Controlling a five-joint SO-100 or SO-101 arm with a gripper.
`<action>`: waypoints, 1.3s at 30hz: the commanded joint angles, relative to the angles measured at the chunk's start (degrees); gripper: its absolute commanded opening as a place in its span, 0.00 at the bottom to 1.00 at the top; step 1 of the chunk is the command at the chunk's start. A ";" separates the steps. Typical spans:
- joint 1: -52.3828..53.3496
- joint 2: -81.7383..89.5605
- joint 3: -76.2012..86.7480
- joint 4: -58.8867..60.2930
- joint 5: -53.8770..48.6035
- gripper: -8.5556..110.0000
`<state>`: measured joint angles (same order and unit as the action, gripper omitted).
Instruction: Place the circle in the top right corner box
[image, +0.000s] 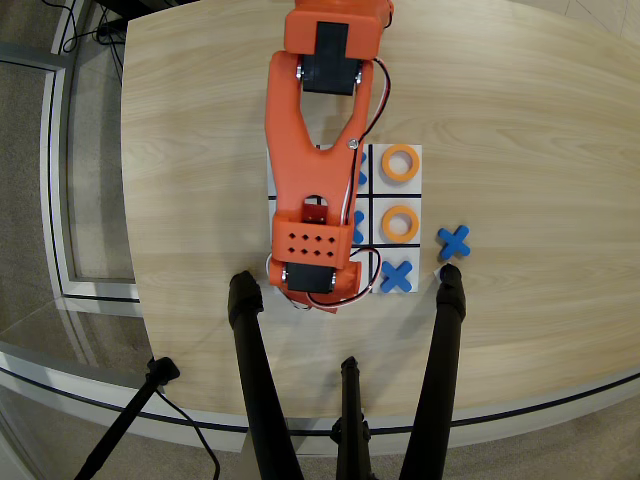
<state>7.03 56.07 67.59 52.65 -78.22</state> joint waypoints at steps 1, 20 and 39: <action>0.09 0.18 -3.34 1.49 0.00 0.07; 0.00 -3.08 -5.27 1.93 -0.18 0.07; 1.05 -4.22 -6.77 3.25 -2.11 0.11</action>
<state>7.29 51.50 62.84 55.55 -79.37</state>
